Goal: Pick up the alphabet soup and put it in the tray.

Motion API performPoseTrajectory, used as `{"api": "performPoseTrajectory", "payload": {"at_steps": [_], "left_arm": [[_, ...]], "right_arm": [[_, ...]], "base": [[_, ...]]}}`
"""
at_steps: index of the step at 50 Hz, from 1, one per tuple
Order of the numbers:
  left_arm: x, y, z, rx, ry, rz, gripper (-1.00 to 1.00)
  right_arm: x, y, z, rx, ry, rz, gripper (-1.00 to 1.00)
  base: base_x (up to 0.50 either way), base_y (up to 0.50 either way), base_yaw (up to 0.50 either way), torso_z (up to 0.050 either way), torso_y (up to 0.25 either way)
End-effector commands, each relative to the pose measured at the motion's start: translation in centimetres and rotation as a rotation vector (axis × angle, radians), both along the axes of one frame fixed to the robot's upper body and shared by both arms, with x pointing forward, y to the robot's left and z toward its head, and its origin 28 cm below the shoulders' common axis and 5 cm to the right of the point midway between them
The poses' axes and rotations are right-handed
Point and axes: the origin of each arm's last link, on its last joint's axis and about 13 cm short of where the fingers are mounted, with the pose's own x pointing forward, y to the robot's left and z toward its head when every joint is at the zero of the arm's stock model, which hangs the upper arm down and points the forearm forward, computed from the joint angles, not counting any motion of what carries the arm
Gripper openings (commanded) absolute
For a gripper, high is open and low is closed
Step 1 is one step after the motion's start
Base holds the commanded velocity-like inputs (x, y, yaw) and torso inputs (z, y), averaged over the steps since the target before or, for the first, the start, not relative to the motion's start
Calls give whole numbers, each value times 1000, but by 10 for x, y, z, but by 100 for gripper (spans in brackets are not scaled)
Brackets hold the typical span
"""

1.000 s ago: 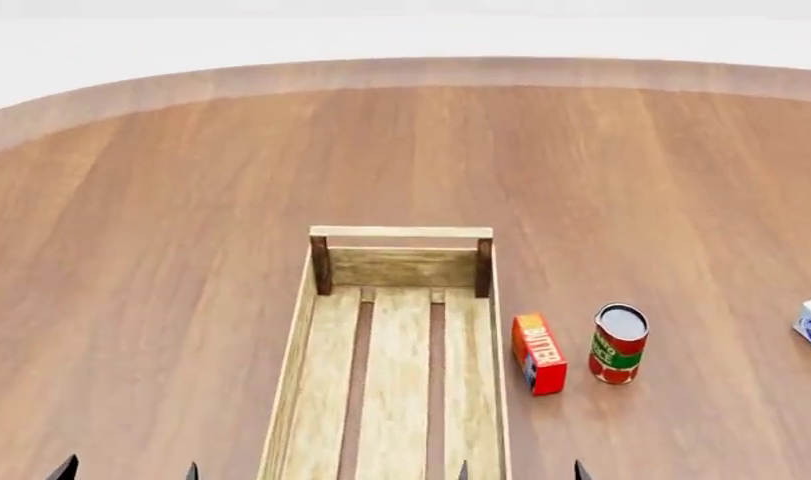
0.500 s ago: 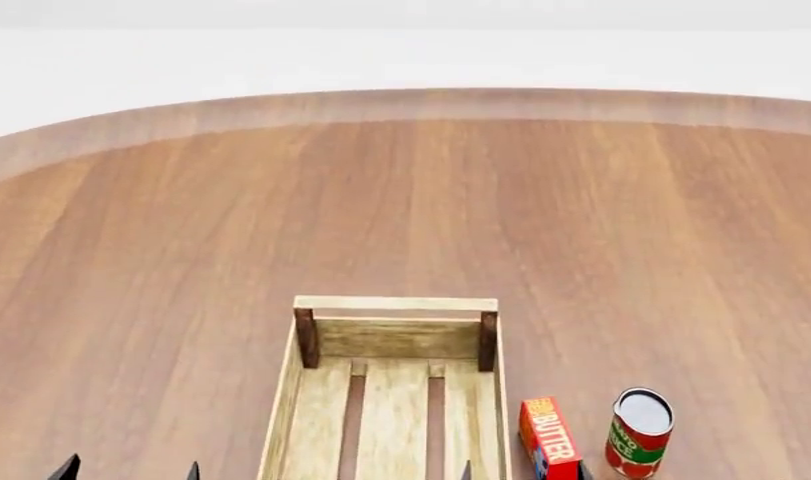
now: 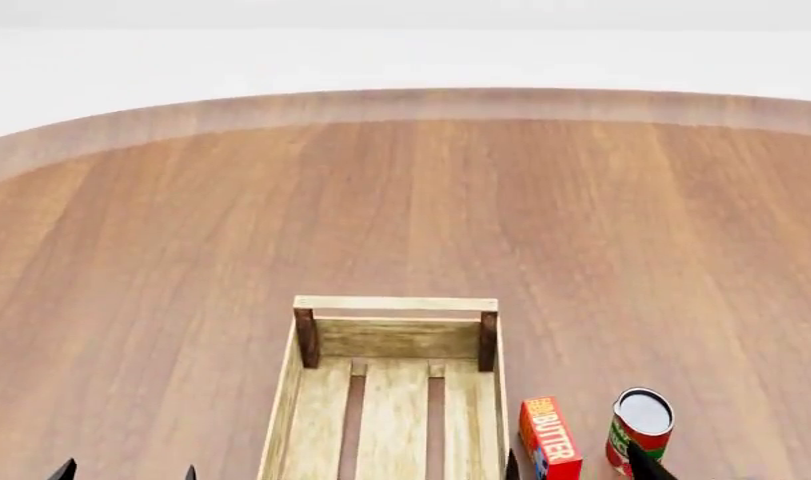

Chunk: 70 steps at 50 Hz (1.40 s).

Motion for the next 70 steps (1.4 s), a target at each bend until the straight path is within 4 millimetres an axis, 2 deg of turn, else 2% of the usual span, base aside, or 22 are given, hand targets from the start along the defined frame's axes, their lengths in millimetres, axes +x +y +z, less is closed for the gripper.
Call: {"api": "performPoseTrajectory", "payload": {"at_steps": [1, 12, 17, 52, 70], "left_arm": [[0, 0, 0, -6, 1, 0, 100], [0, 0, 0, -7, 4, 0, 100], [0, 0, -1, -6, 4, 1, 100], [-1, 0, 0, -10, -12, 9, 100], [-2, -1, 1, -21, -24, 1, 100]], "right_arm": [[-24, -15, 30, -62, 111, 97, 100], [-48, -35, 45, -82, 211, 94, 100], [-59, -45, 46, -89, 231, 66, 100], [-116, -88, 37, -47, 261, -174, 100], [-135, -107, 35, -18, 251, -275, 100]], "base": [[0, 0, 0, 0, 0], [0, 0, 0, 0, 0], [0, 0, 0, 0, 0], [0, 0, 0, 0, 0], [0, 0, 0, 0, 0]]}}
